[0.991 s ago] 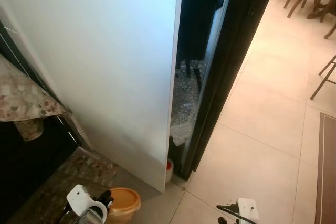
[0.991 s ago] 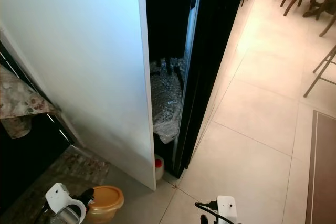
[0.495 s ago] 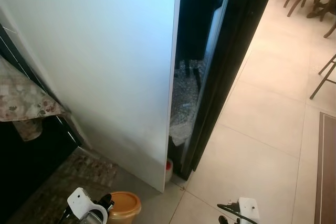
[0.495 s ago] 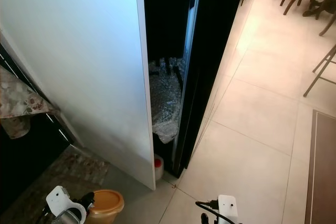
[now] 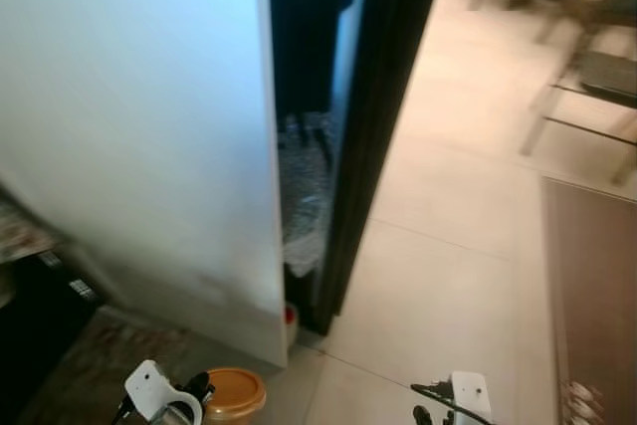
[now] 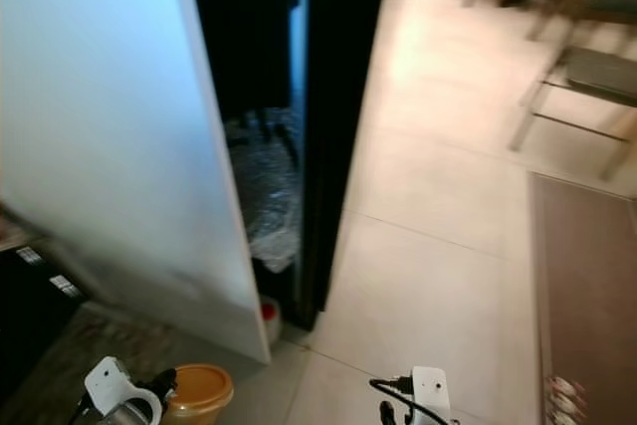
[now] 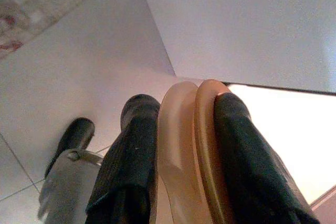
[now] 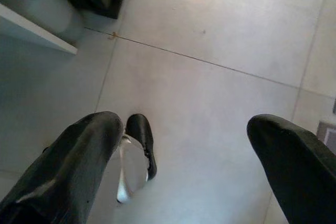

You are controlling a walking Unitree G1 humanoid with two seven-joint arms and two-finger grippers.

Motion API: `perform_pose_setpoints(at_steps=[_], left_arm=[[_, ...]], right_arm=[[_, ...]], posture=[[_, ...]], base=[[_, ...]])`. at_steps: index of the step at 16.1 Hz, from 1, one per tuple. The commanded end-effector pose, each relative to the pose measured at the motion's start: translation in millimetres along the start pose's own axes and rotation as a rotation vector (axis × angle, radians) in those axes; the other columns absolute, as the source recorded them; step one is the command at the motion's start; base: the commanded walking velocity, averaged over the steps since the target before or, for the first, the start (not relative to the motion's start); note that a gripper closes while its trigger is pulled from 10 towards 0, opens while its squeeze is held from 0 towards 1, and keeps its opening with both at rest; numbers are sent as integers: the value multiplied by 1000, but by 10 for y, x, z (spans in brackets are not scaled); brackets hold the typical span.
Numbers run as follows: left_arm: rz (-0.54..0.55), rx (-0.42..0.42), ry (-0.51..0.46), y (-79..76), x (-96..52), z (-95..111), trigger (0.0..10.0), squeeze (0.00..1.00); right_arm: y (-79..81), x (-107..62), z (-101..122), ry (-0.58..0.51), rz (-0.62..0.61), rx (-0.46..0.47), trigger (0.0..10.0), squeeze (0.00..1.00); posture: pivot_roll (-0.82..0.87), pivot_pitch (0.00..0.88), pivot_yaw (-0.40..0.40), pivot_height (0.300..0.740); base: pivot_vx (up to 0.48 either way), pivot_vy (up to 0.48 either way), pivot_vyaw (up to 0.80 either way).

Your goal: Restocking fridge

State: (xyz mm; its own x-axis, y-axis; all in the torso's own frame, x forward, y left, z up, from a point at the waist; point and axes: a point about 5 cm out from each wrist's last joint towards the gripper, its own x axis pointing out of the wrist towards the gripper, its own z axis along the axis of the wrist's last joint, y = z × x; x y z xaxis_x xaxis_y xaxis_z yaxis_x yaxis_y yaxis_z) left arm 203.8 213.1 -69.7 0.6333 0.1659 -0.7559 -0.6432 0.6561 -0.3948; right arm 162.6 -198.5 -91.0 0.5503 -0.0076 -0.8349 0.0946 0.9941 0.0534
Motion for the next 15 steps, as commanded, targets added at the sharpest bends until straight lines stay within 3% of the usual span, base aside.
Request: perform_pose_setpoints(at_steps=[1, 4, 15], left_arm=[[21, 10, 32, 62, -16, -73, 10000, 0], [21, 12, 33, 58, -15, -74, 10000, 0], [22, 33, 61, 77, -25, -133, 10000, 0]], right_arm=[[-9, -6, -31, 13, 2, -7, 10000, 0], [-8, -6, -31, 13, 1, -2, 10000, 0], [-9, -6, -24, 2, -5, 8, 10000, 0]], posture=[[-121, 69, -14, 740], [-120, 68, -14, 740], [-119, 70, -13, 740]], base=[[0, 0, -800], [0, 0, -754], [0, 26, 0]])
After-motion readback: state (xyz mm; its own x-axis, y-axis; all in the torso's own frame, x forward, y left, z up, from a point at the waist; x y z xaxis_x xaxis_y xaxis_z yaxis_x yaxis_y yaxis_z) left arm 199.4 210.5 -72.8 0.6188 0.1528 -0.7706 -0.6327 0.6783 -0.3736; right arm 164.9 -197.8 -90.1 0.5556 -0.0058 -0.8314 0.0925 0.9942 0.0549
